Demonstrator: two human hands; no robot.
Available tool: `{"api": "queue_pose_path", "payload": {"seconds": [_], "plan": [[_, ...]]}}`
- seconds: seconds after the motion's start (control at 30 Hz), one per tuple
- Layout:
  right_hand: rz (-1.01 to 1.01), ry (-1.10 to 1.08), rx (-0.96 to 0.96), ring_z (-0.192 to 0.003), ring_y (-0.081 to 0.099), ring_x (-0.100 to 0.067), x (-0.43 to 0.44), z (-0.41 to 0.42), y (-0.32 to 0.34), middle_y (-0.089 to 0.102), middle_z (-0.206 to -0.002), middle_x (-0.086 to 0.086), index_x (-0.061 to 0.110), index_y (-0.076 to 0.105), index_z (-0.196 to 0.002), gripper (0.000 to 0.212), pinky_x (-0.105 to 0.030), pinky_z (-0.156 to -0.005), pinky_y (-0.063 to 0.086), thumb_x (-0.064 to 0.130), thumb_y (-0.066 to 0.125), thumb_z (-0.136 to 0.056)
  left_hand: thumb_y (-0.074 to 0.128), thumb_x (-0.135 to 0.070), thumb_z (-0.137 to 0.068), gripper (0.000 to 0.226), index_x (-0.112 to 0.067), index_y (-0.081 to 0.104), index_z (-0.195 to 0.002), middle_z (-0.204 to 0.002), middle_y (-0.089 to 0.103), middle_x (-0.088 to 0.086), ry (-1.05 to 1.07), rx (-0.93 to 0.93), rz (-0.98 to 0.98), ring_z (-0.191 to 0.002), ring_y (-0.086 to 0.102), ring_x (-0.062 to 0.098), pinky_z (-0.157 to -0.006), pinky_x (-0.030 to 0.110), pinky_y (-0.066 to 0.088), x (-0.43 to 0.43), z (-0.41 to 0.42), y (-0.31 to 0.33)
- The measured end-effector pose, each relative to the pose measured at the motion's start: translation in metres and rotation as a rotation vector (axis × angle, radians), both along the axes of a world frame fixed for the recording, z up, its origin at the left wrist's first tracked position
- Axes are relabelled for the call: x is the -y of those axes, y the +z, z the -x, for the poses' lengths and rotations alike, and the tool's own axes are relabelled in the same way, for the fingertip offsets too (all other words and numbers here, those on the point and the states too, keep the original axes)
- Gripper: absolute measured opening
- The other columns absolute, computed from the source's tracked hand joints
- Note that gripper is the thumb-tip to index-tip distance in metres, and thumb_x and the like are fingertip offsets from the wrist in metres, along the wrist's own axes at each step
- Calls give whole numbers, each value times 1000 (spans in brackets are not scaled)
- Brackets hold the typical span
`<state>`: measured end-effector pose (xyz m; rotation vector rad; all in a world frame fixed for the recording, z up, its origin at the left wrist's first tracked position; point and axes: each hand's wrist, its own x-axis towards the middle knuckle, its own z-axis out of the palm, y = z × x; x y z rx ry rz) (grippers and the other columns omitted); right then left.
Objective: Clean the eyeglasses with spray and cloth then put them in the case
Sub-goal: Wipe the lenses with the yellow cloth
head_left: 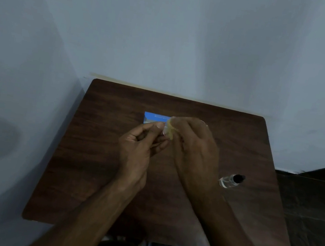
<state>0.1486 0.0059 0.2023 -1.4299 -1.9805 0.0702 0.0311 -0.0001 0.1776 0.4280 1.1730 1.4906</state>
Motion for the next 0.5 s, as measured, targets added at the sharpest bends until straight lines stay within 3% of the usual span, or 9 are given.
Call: {"api": "queue_pose_path", "payload": {"seconds": [0.1, 0.23, 0.33, 0.43, 0.5], "plan": [[-11, 73, 15, -104, 65, -24, 15, 1, -9, 70, -114, -5, 11, 76, -111, 26, -36, -81, 55, 21, 58, -95, 71, -8, -96, 10, -6, 80, -101, -83, 78, 5, 5, -18, -11, -71, 72, 12, -63, 23, 61, -2, 3, 1], [-49, -52, -42, -97, 65, -23, -10, -11, -2, 70, -111, -3, 10, 77, -101, 15, -41, -76, 54, 16, 66, -93, 71, -7, -96, 15, 2, 77, -107, -89, 77, 13, -4, 1, -25, -79, 74, 19, -71, 26, 64, 0, 1, 2], [-66, 23, -9, -99, 67, -23, -1, 3, -1, 72, -114, -4, 9, 77, -104, 14, -37, -81, 55, 11, 71, -91, 69, -7, -97, 12, -3, 79, -104, -85, 79, 6, 2, -37, -31, -74, 75, 13, -64, 23, 61, 2, 0, 4], [-62, 40, -36, -101, 69, -23, 7, -1, -6, 73, -113, -4, 9, 79, -105, 19, -34, -88, 54, 20, 68, -94, 69, -7, -97, 12, -2, 78, -103, -86, 80, 6, 1, -45, -37, -75, 75, 12, -64, 22, 60, 3, 2, 5], [-37, -20, -67, -99, 67, -22, -4, -7, -2, 72, -114, -1, 10, 78, -102, 18, -38, -84, 55, 22, 66, -95, 71, -8, -96, 16, 2, 77, -107, -91, 79, 13, -6, -33, -47, -79, 75, 16, -69, 25, 63, 4, 2, 4]]}}
